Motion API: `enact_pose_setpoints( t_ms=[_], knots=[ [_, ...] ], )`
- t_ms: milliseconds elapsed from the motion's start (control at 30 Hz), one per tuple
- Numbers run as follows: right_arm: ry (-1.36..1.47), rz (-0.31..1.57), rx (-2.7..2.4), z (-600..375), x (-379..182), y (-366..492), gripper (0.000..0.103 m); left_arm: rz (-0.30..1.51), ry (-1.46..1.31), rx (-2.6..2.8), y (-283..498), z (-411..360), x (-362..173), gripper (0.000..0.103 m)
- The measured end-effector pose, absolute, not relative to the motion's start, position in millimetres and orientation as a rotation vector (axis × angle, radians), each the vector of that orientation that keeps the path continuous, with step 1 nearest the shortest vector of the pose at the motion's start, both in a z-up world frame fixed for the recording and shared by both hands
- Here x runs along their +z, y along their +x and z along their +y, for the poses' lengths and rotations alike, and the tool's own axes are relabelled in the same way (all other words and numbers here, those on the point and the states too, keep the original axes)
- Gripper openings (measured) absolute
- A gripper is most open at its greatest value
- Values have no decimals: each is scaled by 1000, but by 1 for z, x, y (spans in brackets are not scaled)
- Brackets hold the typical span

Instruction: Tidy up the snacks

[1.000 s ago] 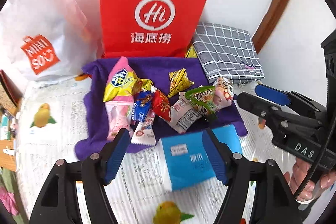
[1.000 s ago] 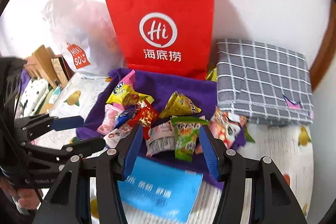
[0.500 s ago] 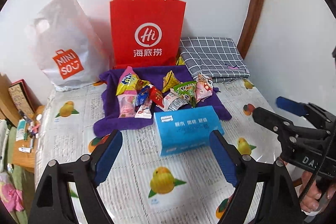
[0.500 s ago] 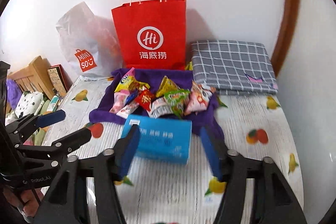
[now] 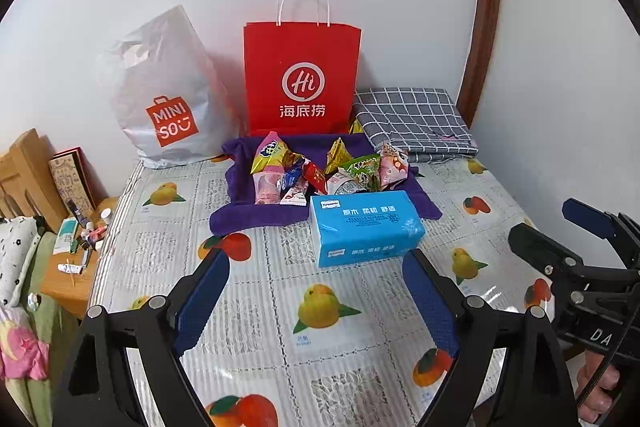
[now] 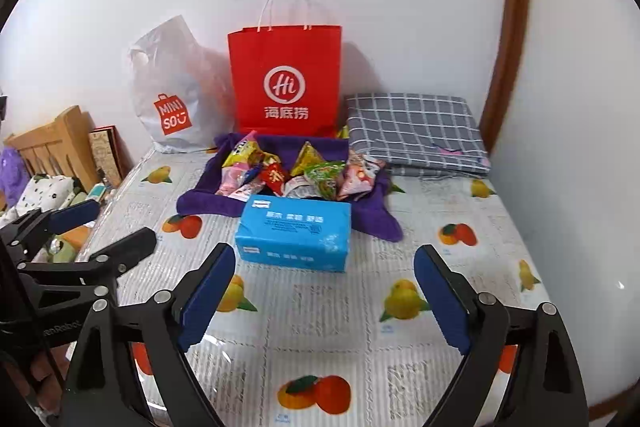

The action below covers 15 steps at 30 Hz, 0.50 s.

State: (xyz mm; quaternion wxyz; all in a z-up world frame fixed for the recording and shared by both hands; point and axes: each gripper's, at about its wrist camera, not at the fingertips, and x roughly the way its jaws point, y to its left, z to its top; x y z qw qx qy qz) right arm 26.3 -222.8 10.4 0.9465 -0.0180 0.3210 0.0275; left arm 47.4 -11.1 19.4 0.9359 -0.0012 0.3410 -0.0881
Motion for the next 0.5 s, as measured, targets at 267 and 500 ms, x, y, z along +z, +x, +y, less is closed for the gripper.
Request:
enact_pose_setpoints(
  t_ms=[267, 500],
  knots=[
    [19, 634, 56, -234, 13, -7, 92, 665, 7, -176, 21, -13, 24, 88],
    [20, 619, 44, -233, 15, -21, 92, 641, 15, -168, 8, -12, 29, 88]
  ],
)
